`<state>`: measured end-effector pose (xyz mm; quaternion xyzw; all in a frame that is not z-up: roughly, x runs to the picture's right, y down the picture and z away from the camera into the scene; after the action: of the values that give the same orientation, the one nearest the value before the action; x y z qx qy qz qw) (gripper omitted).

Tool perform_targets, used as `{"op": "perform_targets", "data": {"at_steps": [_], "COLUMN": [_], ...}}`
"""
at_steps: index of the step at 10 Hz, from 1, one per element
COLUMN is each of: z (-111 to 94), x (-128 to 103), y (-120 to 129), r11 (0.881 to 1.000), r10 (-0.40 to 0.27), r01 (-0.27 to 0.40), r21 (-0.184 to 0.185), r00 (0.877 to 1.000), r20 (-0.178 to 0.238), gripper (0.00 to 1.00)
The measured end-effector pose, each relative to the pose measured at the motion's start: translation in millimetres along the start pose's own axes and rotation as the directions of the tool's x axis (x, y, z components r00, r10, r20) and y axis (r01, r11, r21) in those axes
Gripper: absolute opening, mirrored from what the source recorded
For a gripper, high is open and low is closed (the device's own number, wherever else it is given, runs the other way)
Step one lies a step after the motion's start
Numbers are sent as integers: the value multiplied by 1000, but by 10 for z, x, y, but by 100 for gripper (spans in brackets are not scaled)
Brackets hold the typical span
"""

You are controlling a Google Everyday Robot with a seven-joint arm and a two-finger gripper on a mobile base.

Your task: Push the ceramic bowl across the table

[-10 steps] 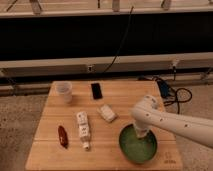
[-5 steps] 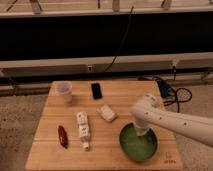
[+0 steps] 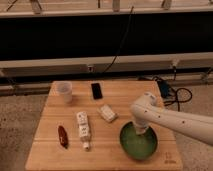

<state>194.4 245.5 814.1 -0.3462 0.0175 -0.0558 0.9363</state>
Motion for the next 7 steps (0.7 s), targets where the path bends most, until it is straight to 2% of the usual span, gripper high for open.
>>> {"op": "perform_targets", "data": {"at_steps": [3,7], "z": [-8,-17], "x": [14,45], "y": [-393,-588], "r11": [1000,999], "r10": [-15,-19], "r01": [15,20], "r21": [23,35], "r00": [1000,999], "r20": [-15,-26], "gripper": [4,4]}}
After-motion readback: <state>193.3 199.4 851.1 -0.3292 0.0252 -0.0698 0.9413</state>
